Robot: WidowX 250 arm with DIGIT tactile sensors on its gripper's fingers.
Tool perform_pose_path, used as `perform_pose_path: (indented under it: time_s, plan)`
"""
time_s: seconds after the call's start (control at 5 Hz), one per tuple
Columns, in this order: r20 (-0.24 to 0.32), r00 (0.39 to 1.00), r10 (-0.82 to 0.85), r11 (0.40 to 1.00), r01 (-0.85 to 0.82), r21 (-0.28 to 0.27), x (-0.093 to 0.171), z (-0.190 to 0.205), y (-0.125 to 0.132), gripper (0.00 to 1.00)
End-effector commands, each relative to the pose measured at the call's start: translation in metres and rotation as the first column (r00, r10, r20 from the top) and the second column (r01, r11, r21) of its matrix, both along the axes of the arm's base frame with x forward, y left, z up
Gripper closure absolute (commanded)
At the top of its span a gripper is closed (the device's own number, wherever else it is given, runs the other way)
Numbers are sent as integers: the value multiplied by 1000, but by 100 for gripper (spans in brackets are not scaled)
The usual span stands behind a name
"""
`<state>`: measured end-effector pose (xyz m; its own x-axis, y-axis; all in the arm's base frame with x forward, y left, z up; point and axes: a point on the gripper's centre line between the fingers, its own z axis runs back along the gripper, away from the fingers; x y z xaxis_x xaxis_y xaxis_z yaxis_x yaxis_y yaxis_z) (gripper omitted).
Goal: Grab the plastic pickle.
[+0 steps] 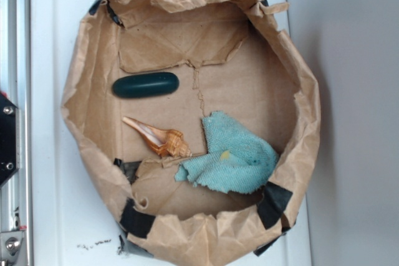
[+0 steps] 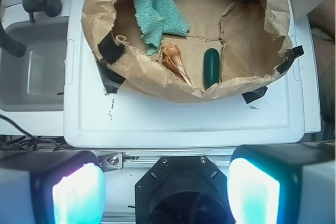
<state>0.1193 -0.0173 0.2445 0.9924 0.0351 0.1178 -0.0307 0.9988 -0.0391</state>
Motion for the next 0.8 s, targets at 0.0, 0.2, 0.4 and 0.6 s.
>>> perform_pose_path:
  time_s: [0.0, 0.2, 0.4, 0.6]
  plan:
    - [0, 1000, 0, 1000, 0, 0, 0, 0, 0, 0]
    - [-43, 998, 42, 999, -43, -9, 27, -6, -4, 0]
    - [-74, 989, 127, 991, -123, 46, 43, -29, 0, 0]
    - [-95, 970, 225, 970, -214, 116, 92, -50, -9, 0]
